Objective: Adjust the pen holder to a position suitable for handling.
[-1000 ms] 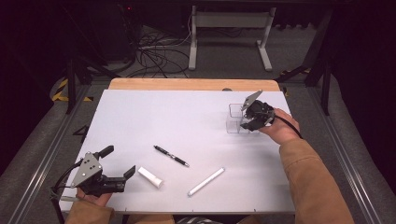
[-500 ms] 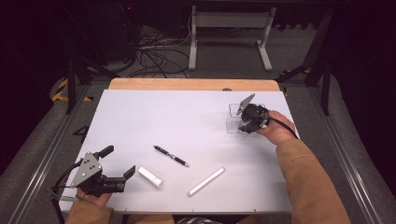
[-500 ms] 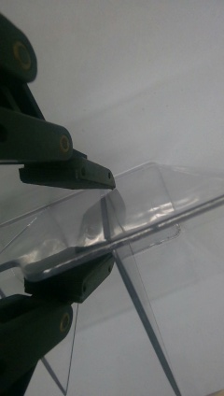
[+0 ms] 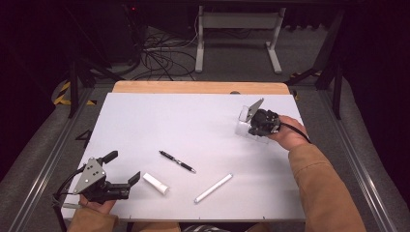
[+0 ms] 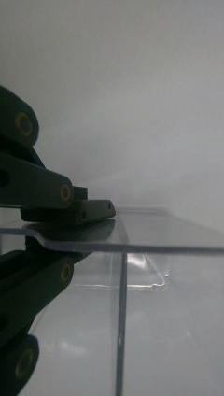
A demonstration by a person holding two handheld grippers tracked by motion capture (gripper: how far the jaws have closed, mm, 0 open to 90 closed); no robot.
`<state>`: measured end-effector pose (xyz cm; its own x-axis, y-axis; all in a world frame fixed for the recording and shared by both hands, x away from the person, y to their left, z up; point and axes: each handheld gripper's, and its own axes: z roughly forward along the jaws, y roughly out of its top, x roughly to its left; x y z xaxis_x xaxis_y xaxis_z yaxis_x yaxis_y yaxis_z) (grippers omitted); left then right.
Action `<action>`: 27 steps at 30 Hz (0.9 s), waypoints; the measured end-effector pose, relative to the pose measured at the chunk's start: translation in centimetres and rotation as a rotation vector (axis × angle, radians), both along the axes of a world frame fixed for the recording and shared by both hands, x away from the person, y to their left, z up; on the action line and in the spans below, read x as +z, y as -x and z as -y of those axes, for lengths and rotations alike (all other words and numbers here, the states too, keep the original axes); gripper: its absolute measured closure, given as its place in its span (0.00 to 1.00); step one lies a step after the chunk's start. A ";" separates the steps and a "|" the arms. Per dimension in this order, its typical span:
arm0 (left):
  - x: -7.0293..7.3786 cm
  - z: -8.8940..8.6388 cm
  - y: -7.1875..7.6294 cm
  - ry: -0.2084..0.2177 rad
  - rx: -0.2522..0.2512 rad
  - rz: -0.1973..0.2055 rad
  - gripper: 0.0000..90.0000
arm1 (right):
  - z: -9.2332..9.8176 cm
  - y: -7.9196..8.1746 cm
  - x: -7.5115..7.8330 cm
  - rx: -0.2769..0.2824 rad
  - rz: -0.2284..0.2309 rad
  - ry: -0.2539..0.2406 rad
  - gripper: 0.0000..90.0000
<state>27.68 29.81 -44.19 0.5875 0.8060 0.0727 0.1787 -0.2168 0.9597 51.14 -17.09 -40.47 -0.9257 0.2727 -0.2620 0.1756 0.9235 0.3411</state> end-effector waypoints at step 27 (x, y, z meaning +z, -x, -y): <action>-0.1 0.0 -0.1 0.001 -0.008 -0.004 0.01 | -11.1 4.9 2.0 0.298 -0.115 -0.028 0.97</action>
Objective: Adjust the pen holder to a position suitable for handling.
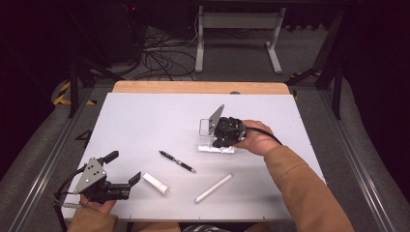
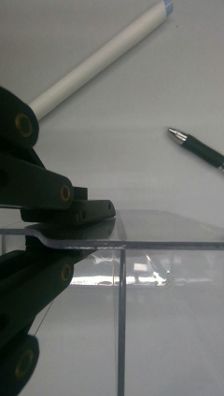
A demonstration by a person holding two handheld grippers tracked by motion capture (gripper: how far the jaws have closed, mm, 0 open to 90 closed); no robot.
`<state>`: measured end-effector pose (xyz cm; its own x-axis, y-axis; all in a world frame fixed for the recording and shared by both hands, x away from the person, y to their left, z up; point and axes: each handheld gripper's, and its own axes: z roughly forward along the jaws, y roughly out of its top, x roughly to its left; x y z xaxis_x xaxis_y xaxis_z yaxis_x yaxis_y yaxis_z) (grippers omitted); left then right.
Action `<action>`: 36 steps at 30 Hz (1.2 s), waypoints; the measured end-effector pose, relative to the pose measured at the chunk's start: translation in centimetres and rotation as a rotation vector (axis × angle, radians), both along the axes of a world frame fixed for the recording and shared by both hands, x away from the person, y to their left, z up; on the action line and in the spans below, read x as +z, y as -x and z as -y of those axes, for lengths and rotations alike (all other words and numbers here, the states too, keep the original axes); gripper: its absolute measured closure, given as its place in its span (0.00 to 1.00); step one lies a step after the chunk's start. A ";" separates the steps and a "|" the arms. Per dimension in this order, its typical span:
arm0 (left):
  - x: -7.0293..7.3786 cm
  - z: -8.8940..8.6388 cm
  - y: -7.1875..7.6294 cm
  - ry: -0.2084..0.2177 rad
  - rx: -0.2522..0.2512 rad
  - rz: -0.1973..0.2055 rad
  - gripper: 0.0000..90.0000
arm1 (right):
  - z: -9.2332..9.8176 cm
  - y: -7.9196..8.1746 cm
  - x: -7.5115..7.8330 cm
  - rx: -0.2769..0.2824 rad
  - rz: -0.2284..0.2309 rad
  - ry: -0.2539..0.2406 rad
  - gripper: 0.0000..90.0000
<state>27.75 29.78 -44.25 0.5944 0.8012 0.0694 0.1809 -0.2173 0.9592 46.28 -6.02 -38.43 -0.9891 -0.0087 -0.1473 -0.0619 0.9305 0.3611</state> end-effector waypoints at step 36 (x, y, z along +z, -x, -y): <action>-0.1 0.0 -0.1 -0.003 -0.006 -0.001 0.01 | -4.1 0.8 -1.8 0.085 -0.034 0.052 0.97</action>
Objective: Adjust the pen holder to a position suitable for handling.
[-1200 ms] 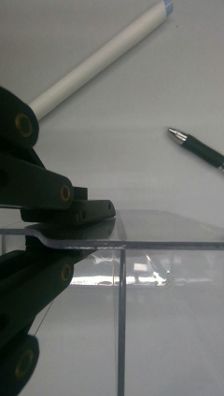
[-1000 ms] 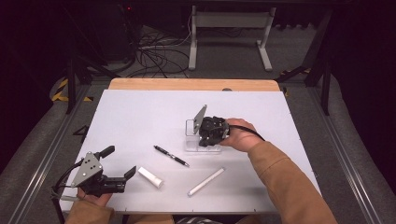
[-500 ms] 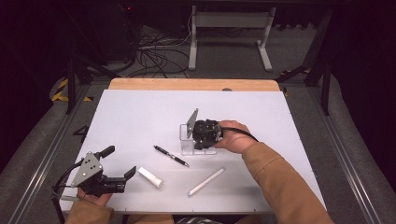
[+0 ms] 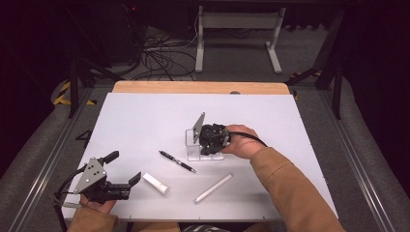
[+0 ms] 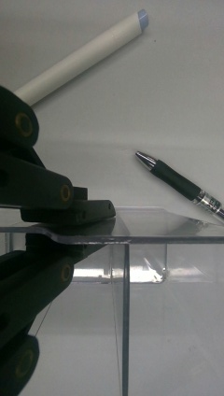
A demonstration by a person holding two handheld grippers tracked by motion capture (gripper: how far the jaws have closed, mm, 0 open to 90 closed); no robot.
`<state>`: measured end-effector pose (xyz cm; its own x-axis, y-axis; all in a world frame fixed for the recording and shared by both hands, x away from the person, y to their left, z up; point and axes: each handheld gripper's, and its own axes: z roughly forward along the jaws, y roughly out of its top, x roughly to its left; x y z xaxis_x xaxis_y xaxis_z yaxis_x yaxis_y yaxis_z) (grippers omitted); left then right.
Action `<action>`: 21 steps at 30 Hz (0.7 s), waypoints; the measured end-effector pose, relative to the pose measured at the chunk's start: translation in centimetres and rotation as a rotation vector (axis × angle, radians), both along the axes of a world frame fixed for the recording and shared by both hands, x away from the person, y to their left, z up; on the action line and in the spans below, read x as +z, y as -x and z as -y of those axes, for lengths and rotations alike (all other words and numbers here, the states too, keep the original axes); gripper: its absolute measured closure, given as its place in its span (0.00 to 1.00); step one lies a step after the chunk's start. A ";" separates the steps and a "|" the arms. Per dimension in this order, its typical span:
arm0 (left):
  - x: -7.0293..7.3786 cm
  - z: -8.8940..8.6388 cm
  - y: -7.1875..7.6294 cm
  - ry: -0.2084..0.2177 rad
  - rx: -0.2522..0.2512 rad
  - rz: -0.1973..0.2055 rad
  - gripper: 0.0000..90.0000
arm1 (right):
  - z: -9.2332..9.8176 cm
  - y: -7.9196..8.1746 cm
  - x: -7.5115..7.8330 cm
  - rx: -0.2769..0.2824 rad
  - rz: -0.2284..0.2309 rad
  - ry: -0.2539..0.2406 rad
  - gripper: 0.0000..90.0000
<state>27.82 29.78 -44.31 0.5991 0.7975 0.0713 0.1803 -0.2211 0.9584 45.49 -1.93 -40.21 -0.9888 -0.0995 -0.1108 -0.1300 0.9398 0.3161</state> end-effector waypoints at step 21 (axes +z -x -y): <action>0.0 0.0 0.0 0.000 0.000 0.000 0.01 | 0.9 0.0 0.9 -0.066 0.010 -0.065 0.76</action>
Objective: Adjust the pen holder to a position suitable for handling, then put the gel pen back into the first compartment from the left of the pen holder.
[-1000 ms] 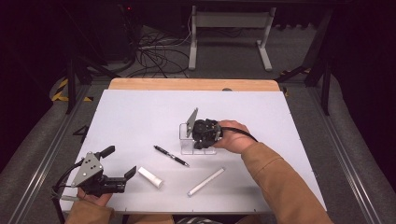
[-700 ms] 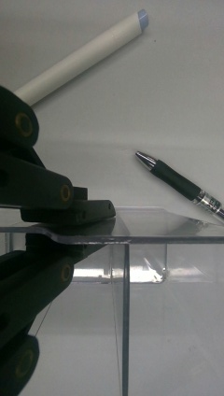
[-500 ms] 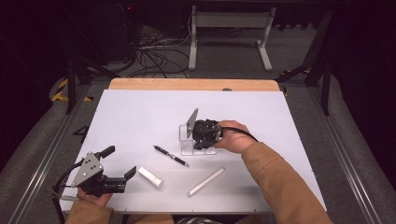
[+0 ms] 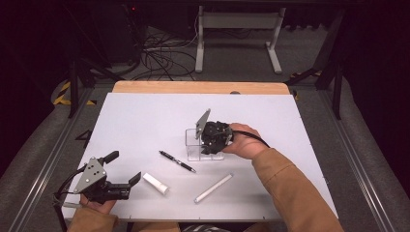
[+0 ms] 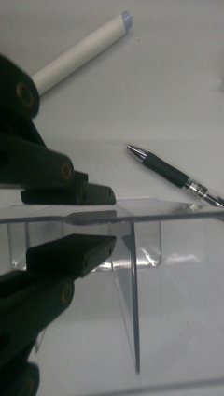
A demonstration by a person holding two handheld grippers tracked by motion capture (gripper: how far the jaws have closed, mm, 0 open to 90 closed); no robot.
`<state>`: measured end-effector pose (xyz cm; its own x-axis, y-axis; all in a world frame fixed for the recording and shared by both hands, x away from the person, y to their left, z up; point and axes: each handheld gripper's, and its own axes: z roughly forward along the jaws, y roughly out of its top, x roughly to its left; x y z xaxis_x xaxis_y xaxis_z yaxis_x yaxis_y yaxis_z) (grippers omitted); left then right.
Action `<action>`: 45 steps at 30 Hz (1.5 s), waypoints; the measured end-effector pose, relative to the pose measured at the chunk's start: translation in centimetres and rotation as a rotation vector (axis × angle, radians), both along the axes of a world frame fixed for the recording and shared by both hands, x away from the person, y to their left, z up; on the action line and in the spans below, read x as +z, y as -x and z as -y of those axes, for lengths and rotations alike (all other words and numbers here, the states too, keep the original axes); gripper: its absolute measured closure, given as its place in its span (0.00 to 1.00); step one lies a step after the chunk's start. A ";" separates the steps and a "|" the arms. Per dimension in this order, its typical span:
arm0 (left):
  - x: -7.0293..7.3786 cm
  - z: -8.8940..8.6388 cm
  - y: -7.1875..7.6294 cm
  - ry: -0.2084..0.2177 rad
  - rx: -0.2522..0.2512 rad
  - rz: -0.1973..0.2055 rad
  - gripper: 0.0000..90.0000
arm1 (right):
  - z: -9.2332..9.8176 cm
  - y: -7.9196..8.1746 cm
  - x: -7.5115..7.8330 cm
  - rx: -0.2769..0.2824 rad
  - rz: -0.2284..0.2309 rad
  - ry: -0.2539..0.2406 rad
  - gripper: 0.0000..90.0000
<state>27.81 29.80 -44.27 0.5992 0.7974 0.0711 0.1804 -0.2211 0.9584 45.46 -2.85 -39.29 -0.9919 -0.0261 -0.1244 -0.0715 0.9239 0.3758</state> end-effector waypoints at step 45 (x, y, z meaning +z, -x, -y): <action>1.4 0.1 -0.9 -0.003 -0.107 -0.042 0.07 | 9.4 3.2 4.4 -0.289 0.064 -0.731 0.00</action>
